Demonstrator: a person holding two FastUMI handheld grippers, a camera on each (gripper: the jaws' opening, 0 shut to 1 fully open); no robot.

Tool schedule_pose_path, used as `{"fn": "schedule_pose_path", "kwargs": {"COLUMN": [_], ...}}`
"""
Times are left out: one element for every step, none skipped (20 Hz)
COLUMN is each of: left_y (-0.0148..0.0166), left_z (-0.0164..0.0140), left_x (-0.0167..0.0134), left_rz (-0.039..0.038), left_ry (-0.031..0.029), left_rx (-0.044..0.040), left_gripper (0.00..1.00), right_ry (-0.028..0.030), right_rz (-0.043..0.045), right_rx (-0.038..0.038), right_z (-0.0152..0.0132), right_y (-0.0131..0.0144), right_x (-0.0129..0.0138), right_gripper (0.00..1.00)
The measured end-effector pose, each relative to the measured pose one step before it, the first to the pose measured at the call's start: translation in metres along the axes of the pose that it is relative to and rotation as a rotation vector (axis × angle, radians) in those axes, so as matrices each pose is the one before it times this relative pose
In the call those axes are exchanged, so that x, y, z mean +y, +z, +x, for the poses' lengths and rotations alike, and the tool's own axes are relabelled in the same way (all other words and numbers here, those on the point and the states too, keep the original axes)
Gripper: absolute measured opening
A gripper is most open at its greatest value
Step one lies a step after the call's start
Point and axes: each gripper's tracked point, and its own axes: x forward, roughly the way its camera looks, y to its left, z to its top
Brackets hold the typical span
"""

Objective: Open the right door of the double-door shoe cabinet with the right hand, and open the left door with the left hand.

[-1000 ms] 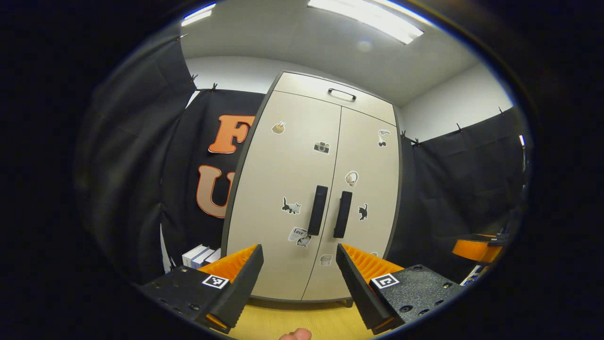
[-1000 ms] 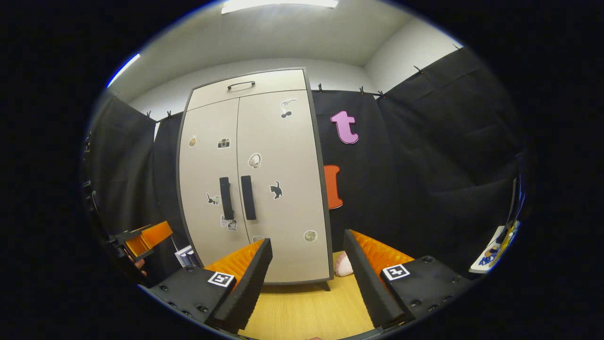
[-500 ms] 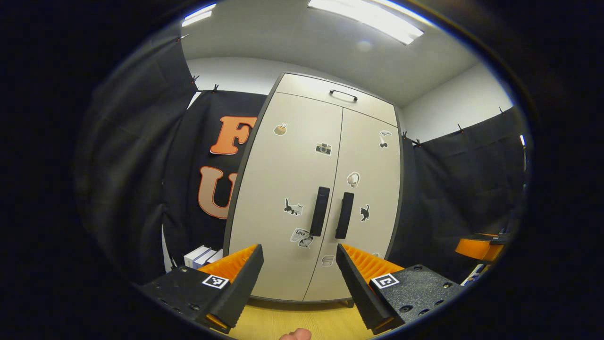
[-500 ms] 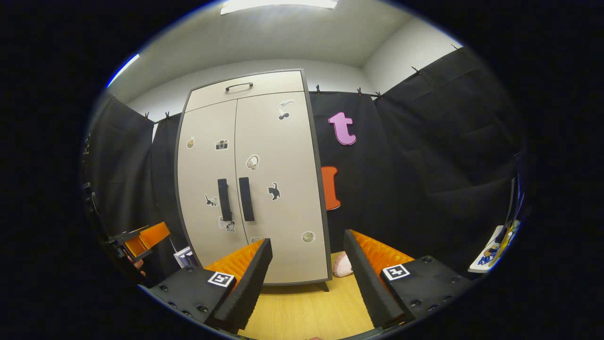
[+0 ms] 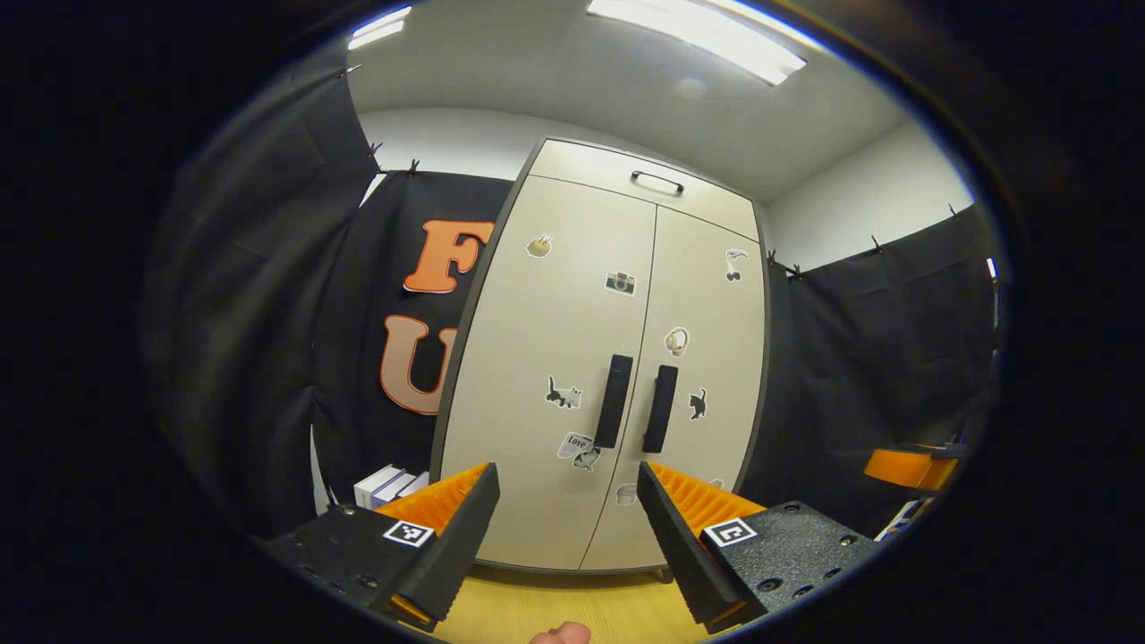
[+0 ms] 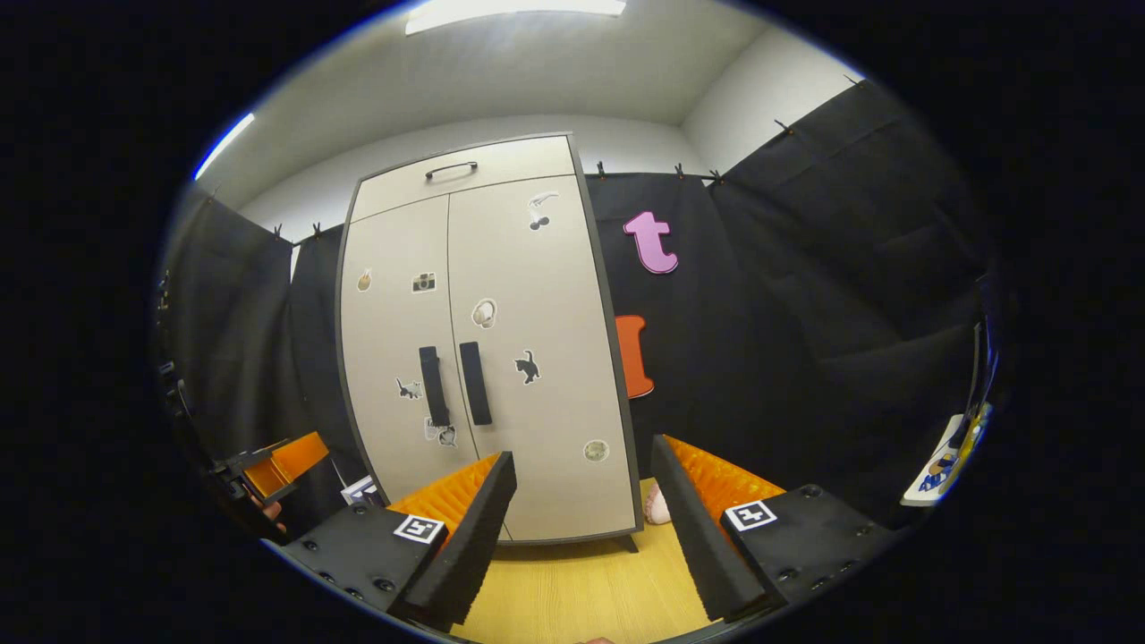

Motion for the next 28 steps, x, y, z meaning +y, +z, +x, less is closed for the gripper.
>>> {"fn": "schedule_pose_path", "kwargs": {"left_y": [0.00062, 0.00177, 0.00162, 0.00209, 0.00131, 0.00009, -0.00073, -0.00125, -0.00163, -0.00248, -0.00265, -0.00124, -0.0007, -0.00235, -0.00126, -0.00074, 0.00058, -0.00079, -0.00119, -0.00194, -0.00154, -0.00203, -0.00375, -0.00219, -0.00183, -0.00224, -0.00208, -0.00057], "left_z": [-0.00012, 0.00016, 0.0012, -0.00035, 0.0004, 0.00089, -0.00088, -0.00021, 0.00004, -0.00013, 0.00006, 0.00023, 0.00156, 0.00093, 0.00223, 0.00156, 0.00155, 0.00392, 0.00268, 0.00439, 0.00181, 0.0028, 0.00415, 0.00336, 0.00301, 0.0018, 0.00315, 0.00279], "left_x": [0.00115, 0.00117, 0.00061, 0.0026, 0.00243, 0.00147, 0.00309, 0.00382, 0.00405, 0.00345, 0.00512, 0.00568, 0.0055, 0.00512, 0.00511, 0.00531, 0.00577, 0.00433, 0.00317, 0.00409, 0.00224, 0.00265, 0.0028, 0.00156, 0.00046, -0.00029, -0.00148, -0.00105], "left_rz": [0.00316, 0.00568, 0.00821, 0.00859, 0.00722, 0.00606, 0.00472, 0.00124, -0.00264, -0.00348, -0.00422, -0.00389, -0.00217, 0.00153, 0.00459, 0.00657, 0.00649, 0.00478, 0.00297, -0.0001, -0.00185, -0.00042, 0.00145, 0.00317, 0.00457, 0.00446, 0.00259, 0.00067], "left_ry": [0.00186, 0.00098, 0.00244, 0.00536, 0.00533, 0.00363, 0.00444, 0.0046, 0.00586, 0.00661, 0.0088, 0.00766, 0.00845, 0.00661, 0.00601, 0.00654, 0.0068, 0.0049, 0.00251, 0.00215, 0.00032, 0.00026, -0.00017, -0.00226, -0.00372, -0.00775, -0.01022, -0.00917], "left_rx": [0.00095, -0.00038, -0.00227, -0.00411, -0.00381, -0.00274, 0.00182, 0.00457, 0.00574, 0.0062, 0.00647, 0.00543, 0.0038, 0.00392, 0.00256, 0.00075, -0.00212, -0.00182, -0.00072, 0.00222, 0.0031, 0.00465, 0.00446, 0.00458, 0.00192, 0.00017, -0.0002, -0.00524], "left_gripper": [0.97, 0.97, 0.97, 0.97, 0.94, 0.94, 0.94, 0.97, 0.96, 0.97, 0.97, 0.97, 0.97, 0.94, 0.94, 0.94, 0.94, 0.94, 0.94, 0.94, 0.94, 0.94, 0.94, 0.94, 0.97, 0.94, 0.94, 0.94], "right_ry": [0.00464, 0.00582, 0.00896, 0.00671, 0.00636, 0.01156, 0.01224, 0.01031, 0.02165, 0.02725, 0.02848, 0.03577, 0.02776, 0.02571, 0.0028, -0.00574, -0.00381, -0.00332, 0.00105, 0.00162, -0.00229, -0.0046, -0.00378, -0.00595, 0.00807, -0.00035, -0.01088, -0.01371], "right_rz": [0.00185, -0.0058, -0.01476, -0.0186, -0.01889, -0.01852, -0.01551, -0.00954, -0.00283, 0.00469, 0.00694, 0.00631, 0.01178, 0.01323, 0.01045, 0.00653, 0.00242, 0.00318, 0.00098, -0.00057, 0.00326, 0.00465, 0.00064, -0.0081, -0.01004, -0.0113, -0.01477, -0.01323], "right_rx": [-0.00241, 0.00058, 0.00496, 0.00331, -0.00151, -0.00514, -0.00187, 0.0041, 0.00352, -0.00094, 0.00182, 0.00657, -0.00517, -0.0037, -0.00238, -0.00976, -0.00843, 0.00215, 0.00628, 0.0189, 0.01084, 0.0066, -0.00253, -0.00852, 0.00369, 0.0037, 0.01248, 0.01613], "right_z": [0.00227, 0.00175, 0.00363, 0.00373, 0.00543, 0.00686, 0.00855, 0.01074, 0.01201, 0.01308, 0.01587, 0.01757, 0.02099, 0.01936, 0.01974, 0.01809, 0.01701, 0.01234, 0.01422, 0.01027, 0.01061, 0.00933, 0.00854, 0.00522, 0.00369, 0.00297, 0.00566, 0.0067], "right_y": [0.00067, 0.0007, -0.0007, 0.00049, 0.00228, 0.00344, 0.00349, 0.00229, 0.00379, 0.00501, 0.00485, 0.00259, 0.00532, 0.00732, 0.00506, 0.00631, 0.00505, 0.00056, -0.00111, -0.00466, -0.00505, -0.00364, -0.00345, -0.00253, -0.00424, -0.00517, -0.00626, -0.00777], "right_x": [0.00222, 0.00188, 0.00234, 0.00243, 0.00366, 0.00613, 0.00783, 0.00797, 0.0112, 0.01259, 0.01221, 0.01218, 0.01022, 0.00803, 0.00335, 0.00018, 0.00163, 0.00104, 0.00151, 0.00065, 0.00029, -0.0007, -0.00047, -0.00127, 0.0029, 0.00164, -0.00045, -0.00205], "right_gripper": [0.98, 0.98, 0.98, 0.98, 0.98, 0.98, 0.98, 0.98, 0.98, 0.98, 0.98, 1.0, 0.98, 0.98, 0.98, 0.98, 0.98, 0.98, 0.97, 0.97, 0.88, 0.97, 0.97, 0.97, 0.87, 0.91, 0.87, 0.85]}}
